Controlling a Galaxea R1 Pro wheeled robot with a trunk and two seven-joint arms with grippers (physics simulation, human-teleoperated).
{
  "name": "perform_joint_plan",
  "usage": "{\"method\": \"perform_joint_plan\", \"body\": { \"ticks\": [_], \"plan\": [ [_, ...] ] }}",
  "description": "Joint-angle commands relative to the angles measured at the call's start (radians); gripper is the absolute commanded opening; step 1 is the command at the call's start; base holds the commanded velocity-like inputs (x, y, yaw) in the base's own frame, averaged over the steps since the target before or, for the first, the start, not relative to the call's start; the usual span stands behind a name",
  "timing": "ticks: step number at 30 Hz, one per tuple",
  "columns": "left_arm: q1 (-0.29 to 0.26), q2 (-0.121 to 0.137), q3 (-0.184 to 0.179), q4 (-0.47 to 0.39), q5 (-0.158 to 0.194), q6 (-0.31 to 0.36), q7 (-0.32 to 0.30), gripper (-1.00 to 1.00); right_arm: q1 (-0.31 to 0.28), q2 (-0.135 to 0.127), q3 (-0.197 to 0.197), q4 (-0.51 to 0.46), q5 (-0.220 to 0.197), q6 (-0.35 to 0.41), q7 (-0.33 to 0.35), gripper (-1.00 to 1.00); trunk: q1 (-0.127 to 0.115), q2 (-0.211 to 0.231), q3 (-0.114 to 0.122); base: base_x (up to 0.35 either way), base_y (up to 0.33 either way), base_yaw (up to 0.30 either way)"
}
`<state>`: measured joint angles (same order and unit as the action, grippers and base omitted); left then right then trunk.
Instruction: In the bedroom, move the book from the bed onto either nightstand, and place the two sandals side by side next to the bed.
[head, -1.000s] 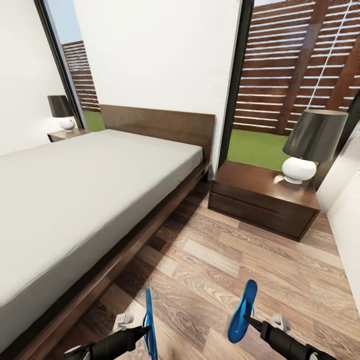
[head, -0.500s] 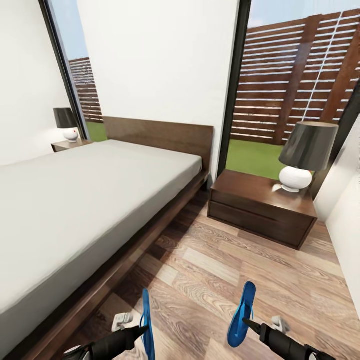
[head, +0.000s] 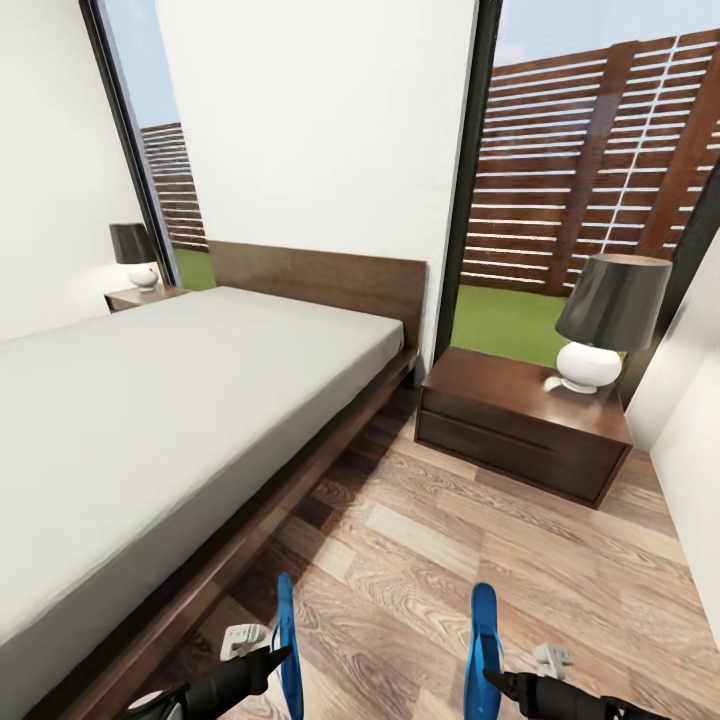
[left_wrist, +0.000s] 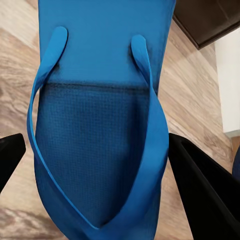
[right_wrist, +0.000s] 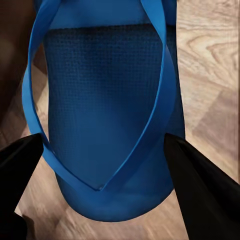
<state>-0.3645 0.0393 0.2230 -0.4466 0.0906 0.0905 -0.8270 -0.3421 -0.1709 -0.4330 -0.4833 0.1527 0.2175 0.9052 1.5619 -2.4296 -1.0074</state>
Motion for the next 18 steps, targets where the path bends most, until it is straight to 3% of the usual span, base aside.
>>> {"method": "perform_joint_plan", "body": {
  "ticks": [1,13,18],
  "plan": [
    [-0.001,0.000,0.002,0.000,0.006,0.009,-0.005,-1.00,-0.001,0.001,-0.008,-0.001,0.009,0.006,0.007,-1.00,0.000,0.000,-0.001,0.000,0.000,0.000],
    [0.001,0.000,0.007,0.081,0.007,0.008,-0.003,-1.00,-0.001,0.002,-0.007,0.071,0.008,0.000,0.010,-1.00,0.000,0.000,-0.001,0.000,0.000,-0.003],
    [0.001,0.002,0.007,0.087,0.007,0.008,-0.002,-1.00,-0.001,-0.001,-0.009,0.072,0.008,0.001,0.010,-1.00,0.000,0.000,-0.001,0.000,0.000,-0.189]
  ]
}}
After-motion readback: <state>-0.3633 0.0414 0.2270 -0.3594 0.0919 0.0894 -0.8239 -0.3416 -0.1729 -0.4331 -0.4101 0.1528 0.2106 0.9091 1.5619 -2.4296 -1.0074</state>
